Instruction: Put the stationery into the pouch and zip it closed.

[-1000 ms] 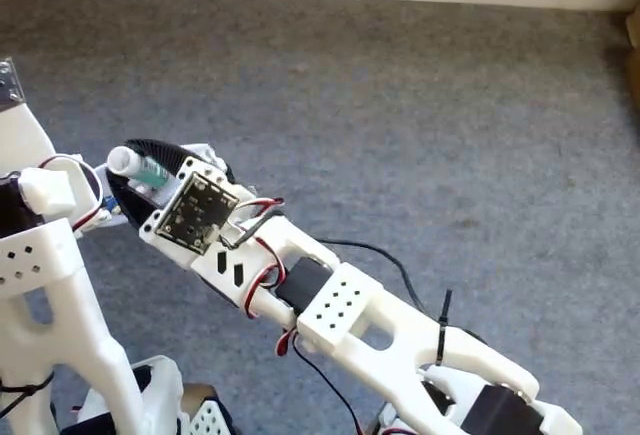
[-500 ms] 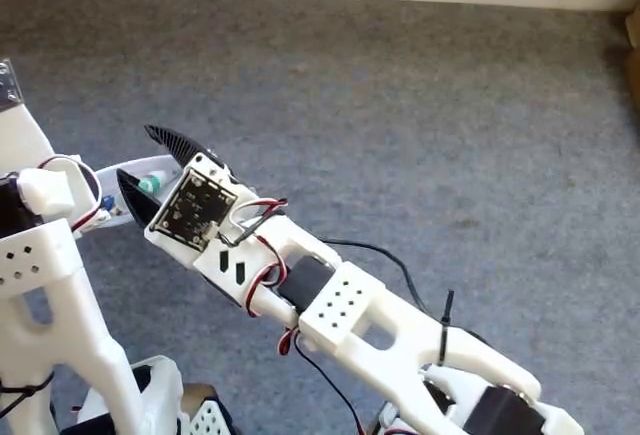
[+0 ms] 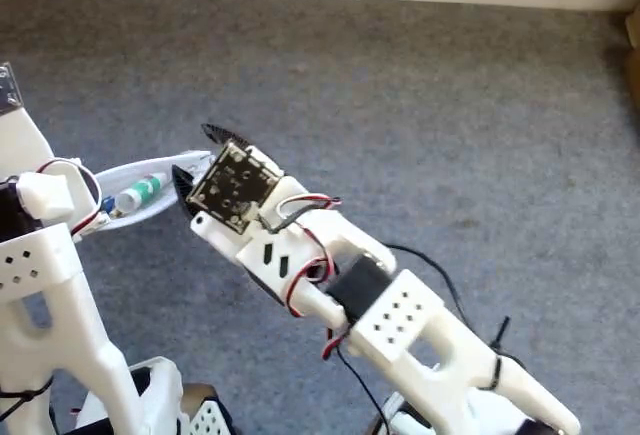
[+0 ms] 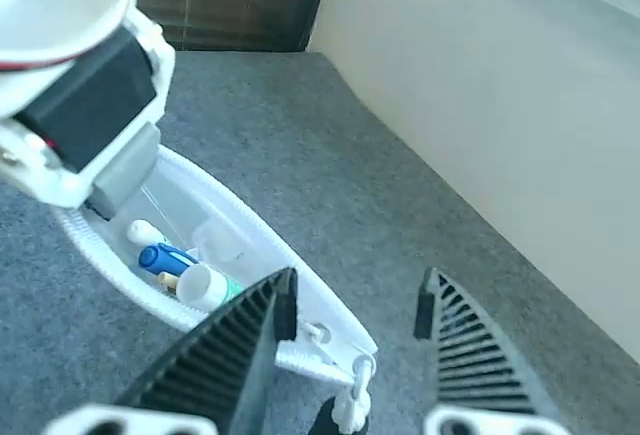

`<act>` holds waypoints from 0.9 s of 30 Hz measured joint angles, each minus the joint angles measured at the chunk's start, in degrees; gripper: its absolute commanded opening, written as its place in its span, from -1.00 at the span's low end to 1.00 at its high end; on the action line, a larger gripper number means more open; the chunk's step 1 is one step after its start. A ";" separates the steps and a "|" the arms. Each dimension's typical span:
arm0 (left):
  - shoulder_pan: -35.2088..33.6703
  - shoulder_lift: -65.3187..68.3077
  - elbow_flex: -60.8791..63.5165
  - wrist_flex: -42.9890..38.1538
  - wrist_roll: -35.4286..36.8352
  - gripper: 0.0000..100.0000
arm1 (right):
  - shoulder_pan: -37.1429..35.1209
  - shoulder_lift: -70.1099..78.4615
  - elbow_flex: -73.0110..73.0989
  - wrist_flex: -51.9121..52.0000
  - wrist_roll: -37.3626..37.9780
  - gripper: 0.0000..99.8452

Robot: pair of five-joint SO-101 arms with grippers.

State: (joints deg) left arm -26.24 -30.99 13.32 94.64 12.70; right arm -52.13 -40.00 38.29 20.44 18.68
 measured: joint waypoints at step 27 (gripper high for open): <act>0.00 0.00 -0.88 -0.18 -2.64 -0.99 | -0.18 -18.02 29.36 -8.44 -11.96 -0.64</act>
State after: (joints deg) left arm -26.24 -30.99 12.44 94.46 10.07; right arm -52.31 -58.02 67.65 12.00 6.73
